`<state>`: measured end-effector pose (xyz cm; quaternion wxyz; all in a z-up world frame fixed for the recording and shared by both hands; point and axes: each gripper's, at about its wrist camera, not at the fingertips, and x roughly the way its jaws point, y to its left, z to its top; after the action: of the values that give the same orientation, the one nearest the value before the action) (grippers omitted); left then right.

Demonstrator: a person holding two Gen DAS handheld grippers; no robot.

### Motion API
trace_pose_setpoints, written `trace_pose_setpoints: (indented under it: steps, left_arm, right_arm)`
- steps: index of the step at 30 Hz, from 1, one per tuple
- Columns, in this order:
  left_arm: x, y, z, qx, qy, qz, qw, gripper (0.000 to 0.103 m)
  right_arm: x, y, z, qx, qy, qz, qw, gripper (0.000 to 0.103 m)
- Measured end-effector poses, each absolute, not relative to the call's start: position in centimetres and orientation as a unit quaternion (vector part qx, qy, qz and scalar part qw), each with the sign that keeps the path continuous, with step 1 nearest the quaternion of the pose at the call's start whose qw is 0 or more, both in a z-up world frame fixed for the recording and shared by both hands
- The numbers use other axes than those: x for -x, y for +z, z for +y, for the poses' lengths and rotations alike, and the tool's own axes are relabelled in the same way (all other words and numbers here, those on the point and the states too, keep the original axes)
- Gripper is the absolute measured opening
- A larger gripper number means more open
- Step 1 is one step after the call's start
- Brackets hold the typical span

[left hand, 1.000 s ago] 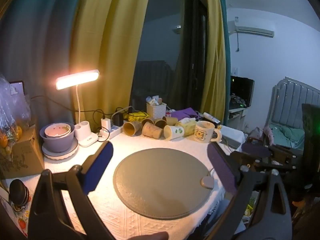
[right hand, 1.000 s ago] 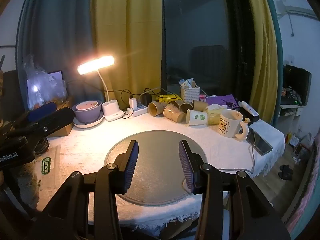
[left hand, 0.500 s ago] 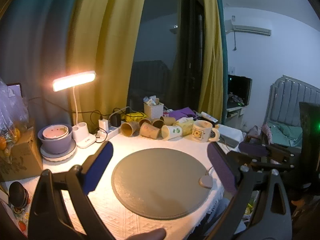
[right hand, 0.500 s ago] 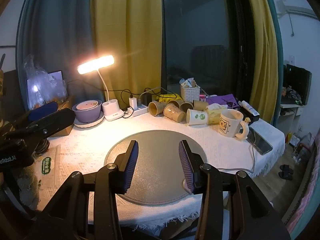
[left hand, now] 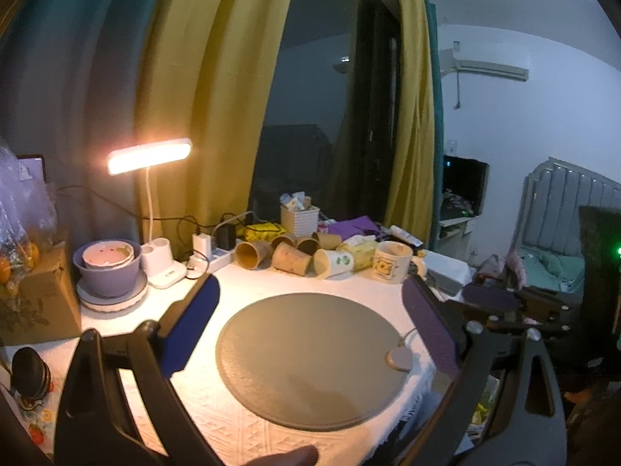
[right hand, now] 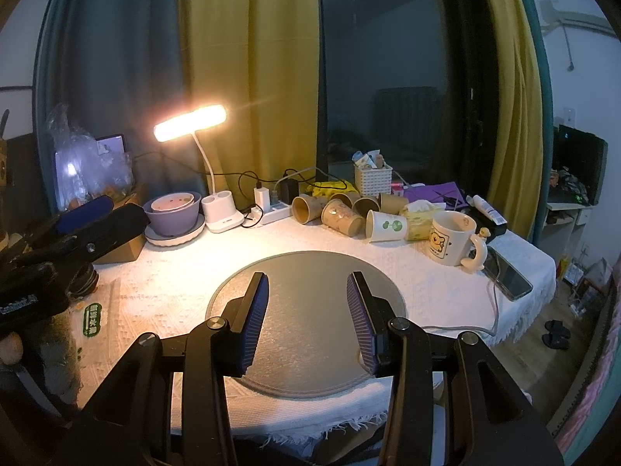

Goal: Flip cup upright

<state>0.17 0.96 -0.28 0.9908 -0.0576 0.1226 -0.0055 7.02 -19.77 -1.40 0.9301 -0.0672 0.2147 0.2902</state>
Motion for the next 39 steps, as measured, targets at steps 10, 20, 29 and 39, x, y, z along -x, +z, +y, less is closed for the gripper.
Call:
trace_pose_setpoints:
  steps: [10, 20, 29, 39]
  left_arm:
    - [-0.02, -0.49, 0.28, 0.039, 0.005, 0.132, 0.99, 0.096]
    - [0.13, -0.44, 0.88, 0.052, 0.001, 0.13, 0.99, 0.096]
    - [0.17, -0.45, 0.81, 0.053, 0.001, 0.129, 0.99, 0.096]
    - [0.1, -0.41, 0.98, 0.054, 0.001, 0.13, 0.99, 0.096]
  right_arm:
    - [-6.9, -1.44, -19.67, 0.068, 0.29, 0.215, 0.93, 0.044]
    - [-6.92, -1.5, -19.69, 0.068, 0.291, 0.216, 0.93, 0.044]
    - [-6.89, -1.57, -19.68, 0.068, 0.291, 0.216, 0.929, 0.044]
    - [-6.97, -1.55, -19.63, 0.069, 0.291, 0.216, 0.93, 0.044]
